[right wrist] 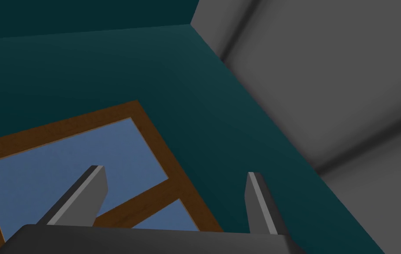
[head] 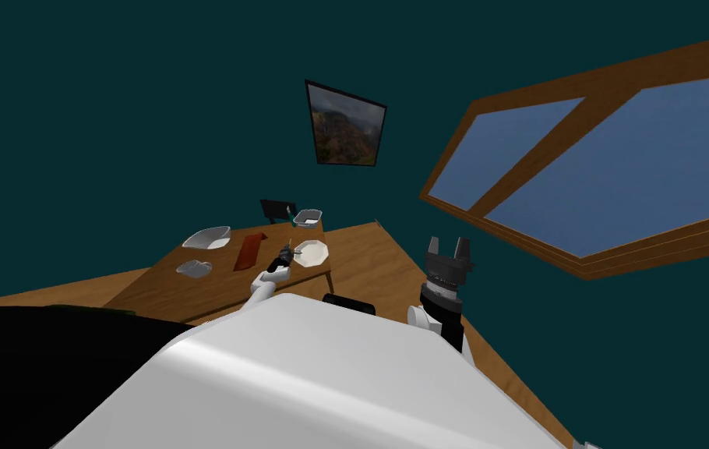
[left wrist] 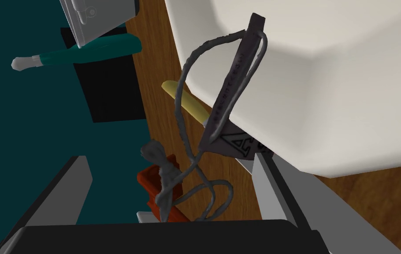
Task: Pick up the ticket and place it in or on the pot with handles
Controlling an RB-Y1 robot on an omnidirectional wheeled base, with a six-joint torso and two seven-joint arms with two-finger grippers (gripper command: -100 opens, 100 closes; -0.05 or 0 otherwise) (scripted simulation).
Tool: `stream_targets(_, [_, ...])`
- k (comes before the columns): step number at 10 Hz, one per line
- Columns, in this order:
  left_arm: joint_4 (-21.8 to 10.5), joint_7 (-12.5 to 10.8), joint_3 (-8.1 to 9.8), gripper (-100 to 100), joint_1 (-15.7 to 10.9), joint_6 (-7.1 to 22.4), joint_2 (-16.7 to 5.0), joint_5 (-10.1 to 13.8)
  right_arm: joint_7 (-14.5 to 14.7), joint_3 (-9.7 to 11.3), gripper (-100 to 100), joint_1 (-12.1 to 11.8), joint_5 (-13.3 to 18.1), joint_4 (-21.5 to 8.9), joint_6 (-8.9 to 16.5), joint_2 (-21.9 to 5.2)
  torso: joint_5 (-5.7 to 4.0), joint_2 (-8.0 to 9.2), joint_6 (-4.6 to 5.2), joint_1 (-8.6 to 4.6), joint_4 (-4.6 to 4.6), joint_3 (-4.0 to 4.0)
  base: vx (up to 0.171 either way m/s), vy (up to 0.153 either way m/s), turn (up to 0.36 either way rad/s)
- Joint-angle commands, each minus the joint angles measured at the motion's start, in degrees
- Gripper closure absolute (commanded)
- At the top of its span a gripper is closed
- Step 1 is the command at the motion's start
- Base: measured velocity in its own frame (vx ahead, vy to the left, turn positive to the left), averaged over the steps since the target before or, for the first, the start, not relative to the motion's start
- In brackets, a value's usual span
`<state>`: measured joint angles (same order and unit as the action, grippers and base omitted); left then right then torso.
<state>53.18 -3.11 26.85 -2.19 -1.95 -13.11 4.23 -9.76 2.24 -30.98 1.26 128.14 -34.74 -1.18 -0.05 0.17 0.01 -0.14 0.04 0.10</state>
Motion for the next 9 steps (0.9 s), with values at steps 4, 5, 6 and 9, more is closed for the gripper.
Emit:
stream_targets(4, [-6.3,-2.1,2.33,-100,-0.6,-2.9,-4.5,2.0,0.0,0.0,0,0.0,0.0,0.0,0.0,0.0,0.02,-0.04,-0.05,0.08,-0.01,-0.02,-0.027,-0.028,-0.163])
stream_targets(5, [-6.3,-2.1,2.33,-100,-0.6,-2.9,-4.5,2.0,0.0,0.0,0,0.0,0.0,0.0,0.0,0.0,0.02,-0.05,-0.02,0.08,-0.01,-0.03,-0.012,-0.015,-0.082])
stream_targets(6, [-8.0,-2.7,2.99,-100,-0.8,-3.6,-5.7,2.5,0.0,0.0,0,0.0,0.0,0.0,0.0,0.0,0.03,-0.08,-0.04,0.11,-0.02,-0.04,-0.012,-0.025,-0.122])
stream_targets(9, [-6.8,-2.4,2.78,100,-0.6,-2.9,-5.1,2.3,0.0,0.0,0,0.0,0.0,0.0,0.0,0.0,0.03,-0.15,-0.03,0.17,-0.02,-0.08,-0.002,-0.003,-0.009])
